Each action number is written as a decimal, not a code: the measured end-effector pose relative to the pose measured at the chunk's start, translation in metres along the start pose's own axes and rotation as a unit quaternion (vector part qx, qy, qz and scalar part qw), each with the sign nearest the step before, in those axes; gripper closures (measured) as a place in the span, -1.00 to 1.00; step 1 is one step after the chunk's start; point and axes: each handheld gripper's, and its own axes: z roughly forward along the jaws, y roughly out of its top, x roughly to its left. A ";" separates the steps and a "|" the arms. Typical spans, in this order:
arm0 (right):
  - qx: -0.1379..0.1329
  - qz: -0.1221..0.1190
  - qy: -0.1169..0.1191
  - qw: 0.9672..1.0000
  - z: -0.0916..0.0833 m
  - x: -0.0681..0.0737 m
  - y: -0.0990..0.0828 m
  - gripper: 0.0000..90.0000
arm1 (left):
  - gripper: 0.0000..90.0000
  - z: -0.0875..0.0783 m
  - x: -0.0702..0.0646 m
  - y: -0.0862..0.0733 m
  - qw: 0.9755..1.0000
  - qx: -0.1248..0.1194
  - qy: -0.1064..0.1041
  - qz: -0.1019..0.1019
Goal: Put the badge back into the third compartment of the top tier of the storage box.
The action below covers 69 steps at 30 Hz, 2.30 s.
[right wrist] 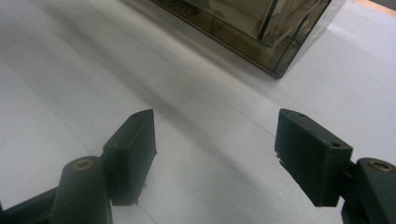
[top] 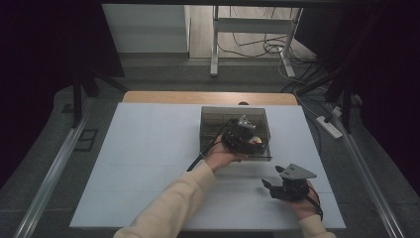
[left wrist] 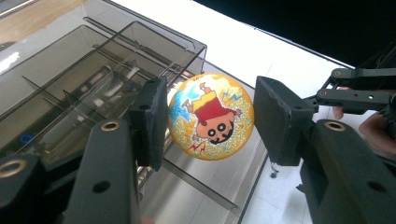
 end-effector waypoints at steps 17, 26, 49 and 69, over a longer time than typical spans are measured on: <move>0.001 -0.003 -0.001 1.000 0.000 0.000 0.000 -0.35 | -0.40 -0.008 0.001 -0.004 1.000 -0.010 -0.016 -0.009; 0.002 -0.001 -0.001 1.000 0.001 0.000 -0.001 -0.35 | -0.42 -0.032 0.000 -0.017 1.000 -0.022 0.002 0.005; 0.005 -0.007 -0.005 1.000 0.001 0.001 0.000 -0.35 | -0.44 -0.090 0.011 -0.069 0.999 -0.040 0.032 -0.009; 0.005 -0.007 -0.007 1.000 0.001 0.001 -0.001 -0.35 | -0.44 -0.123 0.023 -0.103 0.997 -0.047 0.056 -0.037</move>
